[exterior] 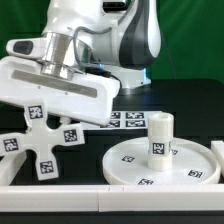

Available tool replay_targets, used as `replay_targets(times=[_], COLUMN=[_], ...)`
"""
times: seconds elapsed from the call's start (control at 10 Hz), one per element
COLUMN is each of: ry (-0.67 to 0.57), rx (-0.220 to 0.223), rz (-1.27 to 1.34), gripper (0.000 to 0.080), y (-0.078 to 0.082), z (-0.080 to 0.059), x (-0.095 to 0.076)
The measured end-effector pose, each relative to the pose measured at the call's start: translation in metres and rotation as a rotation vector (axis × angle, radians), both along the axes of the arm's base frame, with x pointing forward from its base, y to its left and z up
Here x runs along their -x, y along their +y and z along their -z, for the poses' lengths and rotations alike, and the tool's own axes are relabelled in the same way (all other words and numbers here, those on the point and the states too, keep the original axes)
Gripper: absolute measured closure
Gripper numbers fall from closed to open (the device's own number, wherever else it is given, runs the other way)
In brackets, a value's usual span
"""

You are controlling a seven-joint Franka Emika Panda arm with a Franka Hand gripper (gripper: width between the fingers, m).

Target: Assemble round table

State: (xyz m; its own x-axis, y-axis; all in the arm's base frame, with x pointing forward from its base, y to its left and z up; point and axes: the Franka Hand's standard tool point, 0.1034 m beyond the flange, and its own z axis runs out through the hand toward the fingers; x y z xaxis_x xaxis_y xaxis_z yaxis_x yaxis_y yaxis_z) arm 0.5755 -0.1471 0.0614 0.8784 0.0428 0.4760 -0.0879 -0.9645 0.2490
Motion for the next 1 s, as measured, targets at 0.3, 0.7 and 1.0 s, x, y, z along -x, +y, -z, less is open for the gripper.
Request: replay_targets(times=[0.3,0.7,1.0], ry=[-0.005,0.002,0.003], rx=[-0.022,-0.024,-0.024], rz=[-0.006,-0.003,-0.003], gripper=[0.0574,0.0346,0.0165], y=[0.022,0.020,0.020], z=[0.011,0.013,0.013], x=[-0.007,-0.006,-0.005])
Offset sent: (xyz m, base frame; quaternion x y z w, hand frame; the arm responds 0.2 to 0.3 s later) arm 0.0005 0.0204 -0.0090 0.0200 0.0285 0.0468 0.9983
